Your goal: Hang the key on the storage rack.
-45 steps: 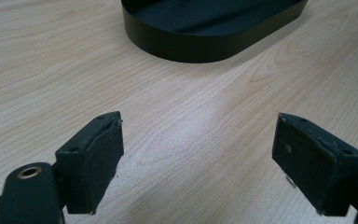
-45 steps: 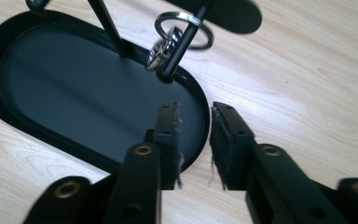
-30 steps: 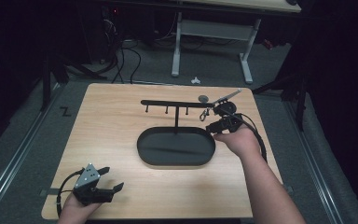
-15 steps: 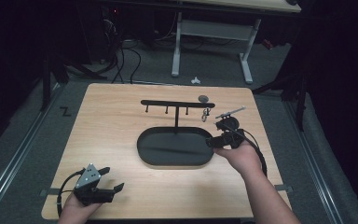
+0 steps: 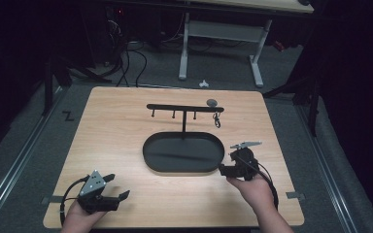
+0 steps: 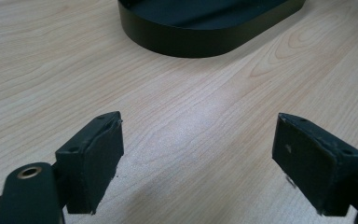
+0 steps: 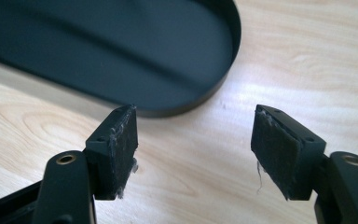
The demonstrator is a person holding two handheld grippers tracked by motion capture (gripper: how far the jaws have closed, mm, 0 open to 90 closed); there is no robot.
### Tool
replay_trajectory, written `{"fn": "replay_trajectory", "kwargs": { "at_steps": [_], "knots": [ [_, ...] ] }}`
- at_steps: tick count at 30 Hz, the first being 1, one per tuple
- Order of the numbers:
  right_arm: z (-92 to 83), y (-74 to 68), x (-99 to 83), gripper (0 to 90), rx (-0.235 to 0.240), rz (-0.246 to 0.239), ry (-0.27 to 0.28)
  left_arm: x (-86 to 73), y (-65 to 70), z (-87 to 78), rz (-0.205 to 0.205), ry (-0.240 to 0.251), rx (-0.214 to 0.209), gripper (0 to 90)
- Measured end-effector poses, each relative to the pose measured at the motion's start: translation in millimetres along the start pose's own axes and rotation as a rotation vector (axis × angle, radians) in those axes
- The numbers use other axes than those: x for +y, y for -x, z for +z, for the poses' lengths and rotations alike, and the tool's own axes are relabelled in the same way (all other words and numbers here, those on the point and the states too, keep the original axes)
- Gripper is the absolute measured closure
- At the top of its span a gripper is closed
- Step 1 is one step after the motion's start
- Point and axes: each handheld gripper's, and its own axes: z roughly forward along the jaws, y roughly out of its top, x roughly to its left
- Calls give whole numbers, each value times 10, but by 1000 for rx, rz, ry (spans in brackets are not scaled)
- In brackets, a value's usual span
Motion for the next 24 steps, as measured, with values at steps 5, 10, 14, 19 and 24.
{"fn": "replay_trajectory", "kwargs": {
  "at_steps": [5,10,14,19,24],
  "knots": [
    [101,-23,-257,313,-10,8,46,-2,5,3,3,-3,3,169],
    [178,-52,-530,303,0,38,139,-3,17,15,16,-12,13,170],
    [216,-67,-680,297,9,57,188,-7,28,12,23,-12,22,169],
    [259,-123,-934,278,-5,26,271,-7,48,2,33,-2,37,169],
    [272,-180,-1012,246,54,-21,287,8,70,0,35,12,48,169]
  ]
}}
